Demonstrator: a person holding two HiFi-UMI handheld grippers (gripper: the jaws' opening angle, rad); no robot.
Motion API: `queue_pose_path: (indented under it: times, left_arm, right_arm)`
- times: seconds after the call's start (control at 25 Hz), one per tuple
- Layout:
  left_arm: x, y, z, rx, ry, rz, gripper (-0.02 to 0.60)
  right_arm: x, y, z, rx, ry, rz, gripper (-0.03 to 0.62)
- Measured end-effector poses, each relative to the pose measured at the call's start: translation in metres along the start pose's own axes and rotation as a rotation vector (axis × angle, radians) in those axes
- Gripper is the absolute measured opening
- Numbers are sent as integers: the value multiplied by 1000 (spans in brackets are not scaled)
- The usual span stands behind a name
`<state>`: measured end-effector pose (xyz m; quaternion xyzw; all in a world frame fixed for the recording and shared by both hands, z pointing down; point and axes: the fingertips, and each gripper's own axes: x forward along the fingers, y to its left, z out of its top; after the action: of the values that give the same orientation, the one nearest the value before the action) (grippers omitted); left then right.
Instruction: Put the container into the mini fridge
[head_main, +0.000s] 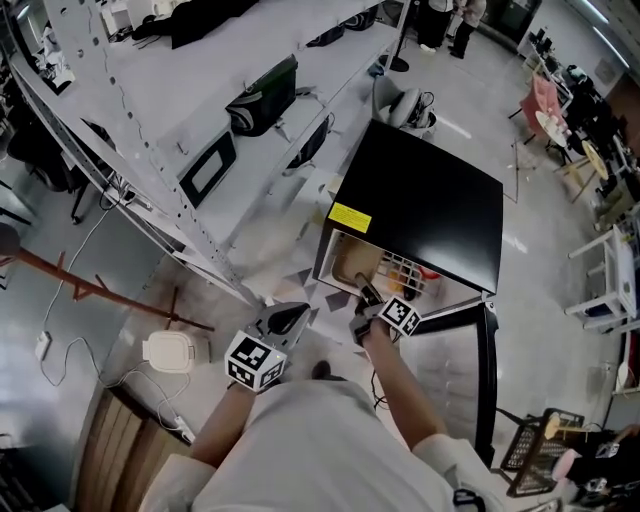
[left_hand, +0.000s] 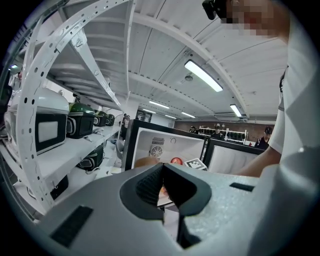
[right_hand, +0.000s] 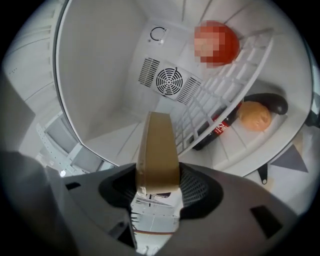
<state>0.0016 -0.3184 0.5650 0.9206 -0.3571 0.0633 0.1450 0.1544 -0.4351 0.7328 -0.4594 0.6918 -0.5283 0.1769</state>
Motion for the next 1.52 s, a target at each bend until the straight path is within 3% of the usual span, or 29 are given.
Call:
queue_pose_path:
  times: [0.4,0.84,1.04,1.32,1.52]
  left_arm:
    - [2,1,-3,5,11,-5,5]
    - [-2,0,-10,4,23,-27,5]
    - [-6,-3,-14,3,28,-41,5]
    - [-13,-4,-13,5,28,-48,5]
    - [-14,-4,-18,1,35,-53,5]
  right_arm:
    - [23,-7,5,243,1,124,236]
    - [21,-22,24,350,-139,112,249]
    - [19,-23,22,312,-146,89,359]
    - [3,-22,19,274,-152,81,364]
    - [-11,-20,10,137,-130,27,364]
